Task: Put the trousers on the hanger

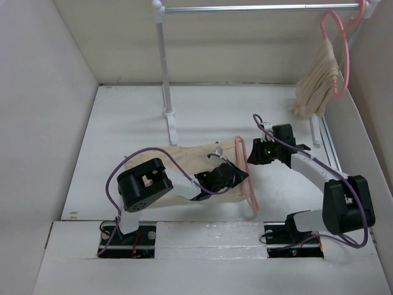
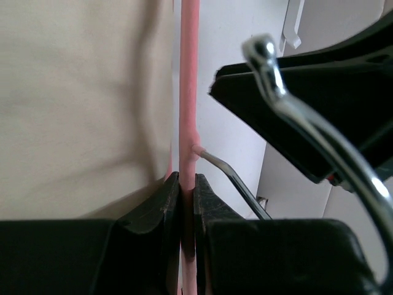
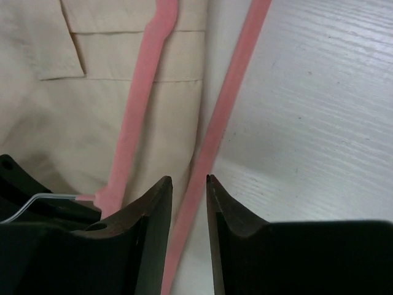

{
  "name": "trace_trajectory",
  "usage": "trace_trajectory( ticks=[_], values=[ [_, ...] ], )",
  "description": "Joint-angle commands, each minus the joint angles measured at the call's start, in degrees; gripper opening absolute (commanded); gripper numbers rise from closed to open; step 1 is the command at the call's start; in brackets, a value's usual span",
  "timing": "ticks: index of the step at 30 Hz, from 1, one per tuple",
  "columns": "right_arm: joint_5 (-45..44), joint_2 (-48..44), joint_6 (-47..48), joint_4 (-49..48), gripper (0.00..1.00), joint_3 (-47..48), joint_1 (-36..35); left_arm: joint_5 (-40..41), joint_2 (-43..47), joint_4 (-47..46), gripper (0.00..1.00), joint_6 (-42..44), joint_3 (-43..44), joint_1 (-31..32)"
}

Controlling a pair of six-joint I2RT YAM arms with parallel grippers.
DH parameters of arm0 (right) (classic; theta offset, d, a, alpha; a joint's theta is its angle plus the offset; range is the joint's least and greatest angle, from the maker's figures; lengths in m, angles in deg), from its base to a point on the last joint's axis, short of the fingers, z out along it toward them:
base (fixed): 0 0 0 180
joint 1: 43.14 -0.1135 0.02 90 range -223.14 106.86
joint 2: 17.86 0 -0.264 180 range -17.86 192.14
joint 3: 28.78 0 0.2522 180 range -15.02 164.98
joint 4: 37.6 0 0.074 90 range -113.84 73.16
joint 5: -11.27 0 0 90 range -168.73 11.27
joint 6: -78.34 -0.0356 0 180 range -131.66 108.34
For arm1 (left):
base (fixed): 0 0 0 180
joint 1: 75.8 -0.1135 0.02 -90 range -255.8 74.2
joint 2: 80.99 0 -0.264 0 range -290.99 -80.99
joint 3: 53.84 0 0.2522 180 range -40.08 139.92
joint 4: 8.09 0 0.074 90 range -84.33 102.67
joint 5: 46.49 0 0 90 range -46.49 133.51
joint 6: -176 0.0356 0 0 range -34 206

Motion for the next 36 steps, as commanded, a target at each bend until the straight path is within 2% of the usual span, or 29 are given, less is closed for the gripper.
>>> trace_trajectory(
  ticks=[1, 4, 9, 16, 19, 22, 26, 32, 36],
  values=[
    [4.9, 1.9, 2.8, -6.2, 0.35, -0.6, 0.8, 5.8, -1.3, 1.1, 0.0, -2.3, 4.1, 1.7],
    [8.5, 3.7, 2.7, -10.0, 0.38, -1.9, 2.1, 7.8, -1.9, 5.5, 0.0, -1.5, 7.1, 2.8],
    [9.6, 8.4, 4.8, -10.6, 0.42, 0.4, 2.8, 9.6, -3.0, 9.8, 0.0, -1.4, 11.0, 3.3],
    [12.5, 13.8, 4.4, -11.6, 0.42, 2.0, 3.4, 9.4, -3.7, 11.3, 0.0, -3.1, 9.7, 3.3],
    [13.2, 11.6, 3.5, -12.0, 0.43, 0.7, 2.9, 9.6, -3.4, 11.8, 0.0, -3.3, 9.0, 3.3],
    [15.8, 9.3, 1.5, -14.0, 0.49, -1.0, 4.9, 10.0, -2.3, 12.5, 0.0, -3.0, 8.1, 3.3],
    [17.6, 12.0, 0.8, -13.5, 0.5, -0.4, 4.2, 10.0, -2.0, 12.6, 0.0, -3.3, 6.9, 3.3],
    [17.6, 13.2, -1.0, -16.1, 0.49, -3.9, 3.1, 11.0, -0.7, 13.5, 0.0, -3.6, 5.5, 3.8],
    [17.9, 15.1, -1.2, -17.9, 0.43, -4.3, 2.5, 10.6, -0.7, 12.0, 0.0, -3.9, 4.6, 3.8]
  ],
)
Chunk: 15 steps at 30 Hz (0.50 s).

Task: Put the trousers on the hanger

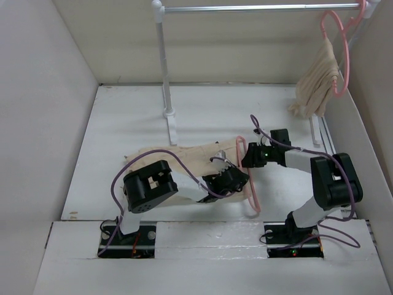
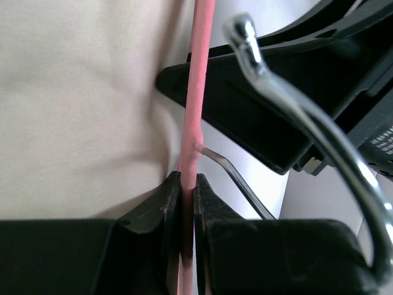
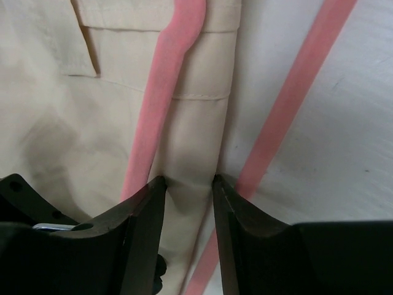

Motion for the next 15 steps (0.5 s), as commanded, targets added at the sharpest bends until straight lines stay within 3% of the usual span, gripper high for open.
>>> trace_trajectory(
  ticks=[1, 7, 9, 10, 11, 13, 15],
  values=[
    [1.0, 2.1, -0.4, -3.2, 0.43, -0.7, -1.3, 0.7, 2.1, 0.9, 0.0, -1.2, -1.9, 0.2],
    [0.2, 4.8, -2.1, -4.8, 0.51, -0.6, -1.9, 0.6, 1.3, 0.8, 0.0, -1.0, -1.4, 0.2],
    [0.7, 5.2, -2.8, -5.9, 0.34, -0.7, -1.9, 0.5, 1.2, 0.8, 0.0, -0.9, -1.3, 0.2],
    [0.8, 5.2, -3.1, -6.1, 0.16, -0.8, -1.9, 0.5, 1.2, 0.8, 0.0, -1.0, -1.4, 0.2],
    [0.8, 5.0, -3.1, -6.1, 0.1, -0.8, -1.9, 0.5, 1.2, 0.8, 0.0, -1.0, -1.4, 0.2],
    [0.8, 4.0, -3.0, -6.1, 0.0, -1.5, -1.2, 0.6, 1.4, 0.9, 0.0, -1.2, -1.8, 0.2],
    [0.4, 0.8, -3.2, -6.6, 0.0, -2.3, 0.0, 0.6, 1.6, 1.2, 0.0, -1.1, -2.4, 0.2]
  ],
)
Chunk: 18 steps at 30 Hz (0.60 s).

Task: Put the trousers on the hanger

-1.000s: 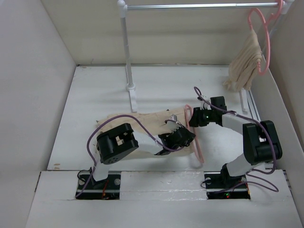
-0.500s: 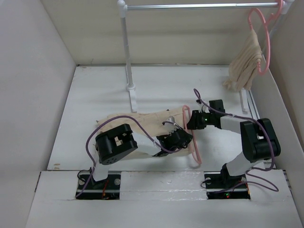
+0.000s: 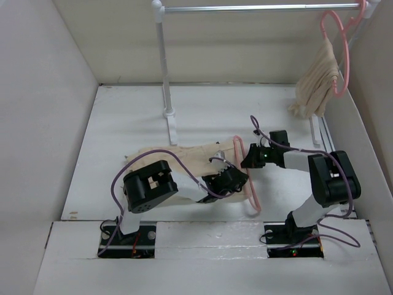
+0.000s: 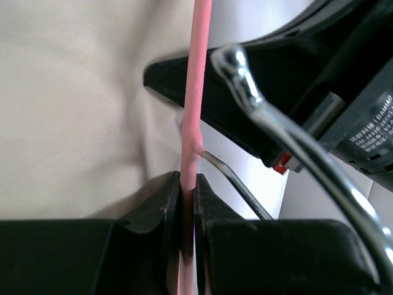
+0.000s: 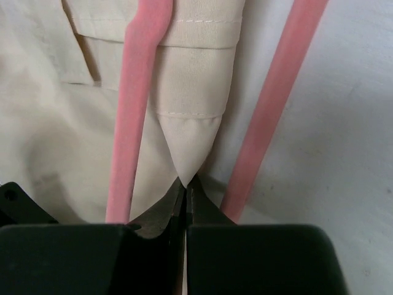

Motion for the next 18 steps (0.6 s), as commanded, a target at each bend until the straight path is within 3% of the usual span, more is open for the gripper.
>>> trace_trajectory(
  ticks=[1, 8, 18],
  values=[
    [-1.3, -4.1, 0.5, -0.7, 0.0, -1.5, 2.3, 0.0, 1.7, 2.6, 0.0, -0.8, -1.9, 0.1],
    [-5.8, -17.2, 4.4, 12.3, 0.0, 1.5, 11.4, 0.4, 4.7, 7.1, 0.0, 1.0, -3.8, -1.7],
    [-10.6, -23.7, 3.3, 16.7, 0.0, -0.2, 18.3, 2.6, 12.0, 17.1, 0.0, 9.2, -6.9, -4.6]
  ],
)
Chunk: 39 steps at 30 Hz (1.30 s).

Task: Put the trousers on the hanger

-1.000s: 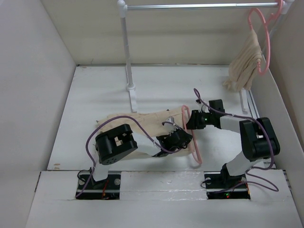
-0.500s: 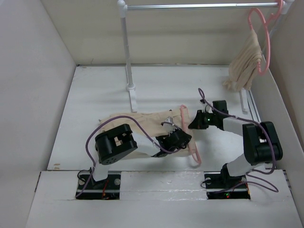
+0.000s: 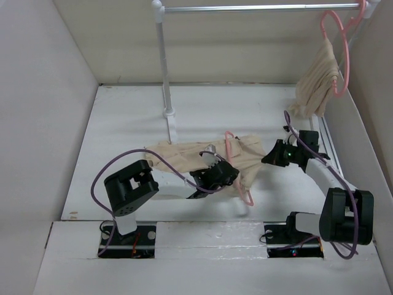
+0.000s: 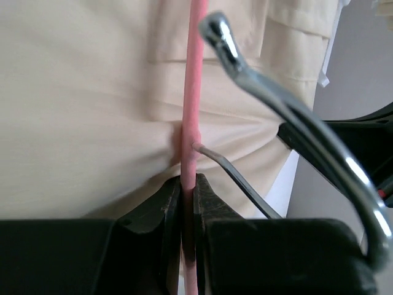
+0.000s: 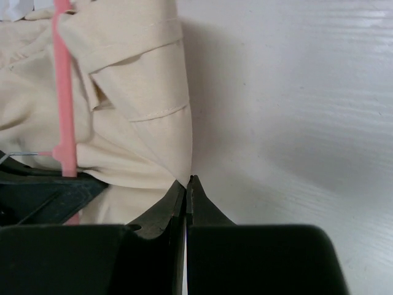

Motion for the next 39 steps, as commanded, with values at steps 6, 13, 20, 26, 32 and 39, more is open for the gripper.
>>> trace_trajectory(
  ticks=[6, 13, 20, 26, 32, 39],
  values=[
    [-5.0, 1.2, -0.4, -2.5, 0.0, 3.8, 5.4, 0.3, 9.0, 10.5, 0.0, 15.9, -9.4, -5.0],
    [-1.0, 10.7, -0.5, -5.9, 0.51, 9.1, 1.5, -5.6, 6.6, 8.0, 0.0, 26.5, -6.7, -5.5],
    [-7.9, -2.1, -4.3, -0.7, 0.9, 2.1, -7.3, -9.1, 1.5, 5.1, 0.0, 28.0, -1.0, -5.5],
    [-9.7, -11.2, -18.9, -5.1, 0.91, -11.4, -21.2, -10.5, 2.9, 3.6, 0.0, 28.3, -1.3, -5.5],
    [-16.5, -24.8, -27.9, -7.5, 0.73, -20.8, -21.1, -11.2, 3.9, 3.8, 0.0, 28.1, -1.6, -6.1],
    [-11.4, -11.2, -27.4, -19.2, 0.73, -21.0, -22.8, -12.1, 4.5, 3.5, 0.0, 27.6, -2.6, -6.1]
  ],
)
